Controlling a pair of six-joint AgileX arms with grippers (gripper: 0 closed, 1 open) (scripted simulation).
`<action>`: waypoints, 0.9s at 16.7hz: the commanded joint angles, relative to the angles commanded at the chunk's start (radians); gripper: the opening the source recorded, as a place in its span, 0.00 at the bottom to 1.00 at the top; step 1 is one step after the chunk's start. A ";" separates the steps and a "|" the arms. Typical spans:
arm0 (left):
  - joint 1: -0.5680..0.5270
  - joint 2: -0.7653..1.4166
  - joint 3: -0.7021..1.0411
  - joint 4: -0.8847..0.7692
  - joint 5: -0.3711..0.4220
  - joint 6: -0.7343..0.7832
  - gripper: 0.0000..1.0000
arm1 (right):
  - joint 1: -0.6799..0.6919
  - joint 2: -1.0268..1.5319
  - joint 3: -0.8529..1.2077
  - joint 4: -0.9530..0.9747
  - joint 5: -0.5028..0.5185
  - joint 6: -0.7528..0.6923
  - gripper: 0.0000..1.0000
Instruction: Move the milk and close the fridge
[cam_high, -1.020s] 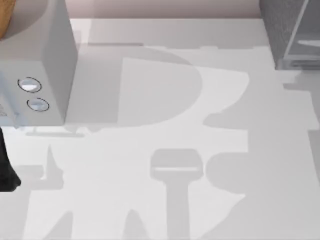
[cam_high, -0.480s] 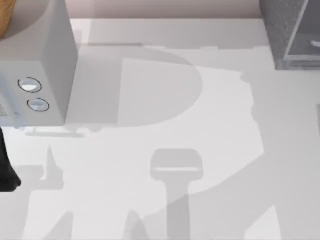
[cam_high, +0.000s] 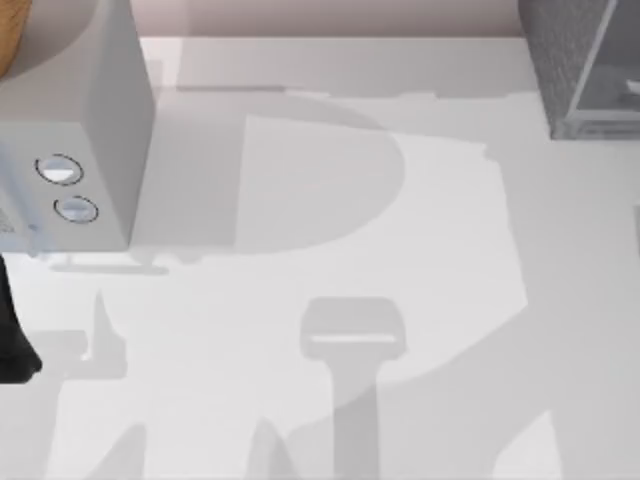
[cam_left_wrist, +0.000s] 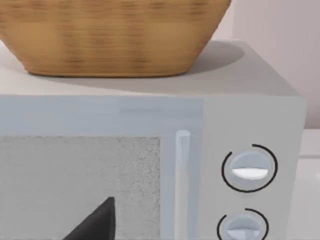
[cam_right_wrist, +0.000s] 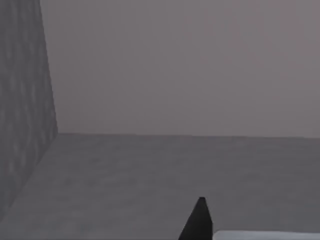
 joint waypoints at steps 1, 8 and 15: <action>0.000 0.000 0.000 0.000 0.000 0.000 1.00 | -0.001 0.001 0.001 0.000 -0.001 0.000 0.00; 0.000 0.000 0.000 0.000 0.000 0.000 1.00 | -0.002 0.001 0.001 0.000 -0.001 0.000 0.30; 0.000 0.000 0.000 0.000 0.000 0.000 1.00 | -0.002 0.001 0.001 0.000 -0.001 0.000 0.83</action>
